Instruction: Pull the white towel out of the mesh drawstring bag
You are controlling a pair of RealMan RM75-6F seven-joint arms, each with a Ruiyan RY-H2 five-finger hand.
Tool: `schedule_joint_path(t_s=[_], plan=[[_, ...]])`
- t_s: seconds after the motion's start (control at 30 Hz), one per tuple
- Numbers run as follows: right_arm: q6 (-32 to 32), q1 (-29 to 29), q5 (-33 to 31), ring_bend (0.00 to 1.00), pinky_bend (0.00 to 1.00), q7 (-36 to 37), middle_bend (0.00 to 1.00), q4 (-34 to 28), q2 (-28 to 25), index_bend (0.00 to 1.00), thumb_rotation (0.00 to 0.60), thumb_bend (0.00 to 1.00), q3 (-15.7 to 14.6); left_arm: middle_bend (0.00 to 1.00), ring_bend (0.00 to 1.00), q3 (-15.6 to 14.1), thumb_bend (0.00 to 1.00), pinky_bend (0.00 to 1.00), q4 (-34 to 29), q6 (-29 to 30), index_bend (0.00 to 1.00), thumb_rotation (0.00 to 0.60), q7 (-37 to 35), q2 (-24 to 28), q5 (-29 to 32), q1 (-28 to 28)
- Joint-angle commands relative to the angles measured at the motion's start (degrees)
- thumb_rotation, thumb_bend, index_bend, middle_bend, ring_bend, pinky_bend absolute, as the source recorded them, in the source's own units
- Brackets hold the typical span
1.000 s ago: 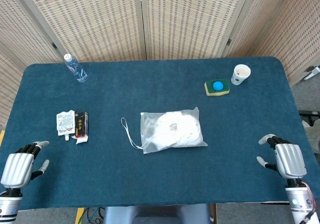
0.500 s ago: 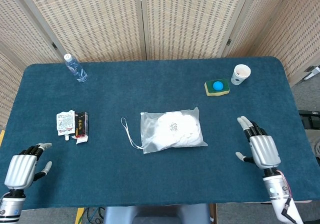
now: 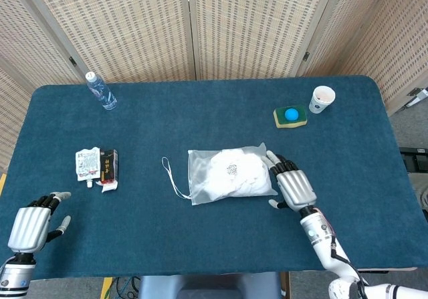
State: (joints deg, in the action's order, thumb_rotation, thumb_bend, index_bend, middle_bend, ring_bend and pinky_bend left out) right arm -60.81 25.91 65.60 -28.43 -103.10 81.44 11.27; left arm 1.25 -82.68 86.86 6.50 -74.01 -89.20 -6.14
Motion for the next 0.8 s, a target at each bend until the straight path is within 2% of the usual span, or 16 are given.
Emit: schedule_joint_path(t_s=[0.03, 0.3, 0.57, 0.73, 0.8], plan=[[2.1, 3.0, -3.7, 0.0, 0.15, -2.1, 0.0, 1.9, 2.9, 0.0, 0.6, 0.0, 1.1, 0.35, 0.39, -0.1, 0.32, 0.51, 0.1, 0.0, 0.31, 0.6, 0.0, 0.0, 0.0, 0.0], [3.1, 8.5, -11.1, 0.0, 0.13, -7.3, 0.0, 8.1, 9.0, 0.0, 0.6, 0.0, 1.8, 0.35, 0.39, -0.5, 0.33, 0.51, 0.4, -0.3, 0.31, 0.6, 0.0, -0.2, -0.1, 0.2], [5.2, 13.2, -17.7, 0.0, 0.12, -10.5, 0.0, 12.6, 12.5, 0.0, 0.6, 0.0, 1.9, 0.35, 0.39, -0.4, 0.32, 0.51, 0.2, -0.1, 0.31, 0.6, 0.1, -0.2, -0.1, 0.2], [6.4, 16.1, -18.6, 0.0, 0.13, -11.7, 0.03, 15.2, 14.2, 0.0, 0.6, 0.0, 1.7, 0.35, 0.39, -0.6, 0.32, 0.51, 0.1, -0.2, 0.31, 0.6, 0.4, -0.3, -0.4, 0.2], [6.6, 17.1, -18.2, 0.02, 0.17, -11.7, 0.07, 15.9, 14.7, 0.0, 0.6, 0.0, 1.8, 0.35, 0.39, -0.8, 0.32, 0.51, 0.1, -0.1, 0.31, 0.6, 0.5, -0.3, -0.5, 0.3]])
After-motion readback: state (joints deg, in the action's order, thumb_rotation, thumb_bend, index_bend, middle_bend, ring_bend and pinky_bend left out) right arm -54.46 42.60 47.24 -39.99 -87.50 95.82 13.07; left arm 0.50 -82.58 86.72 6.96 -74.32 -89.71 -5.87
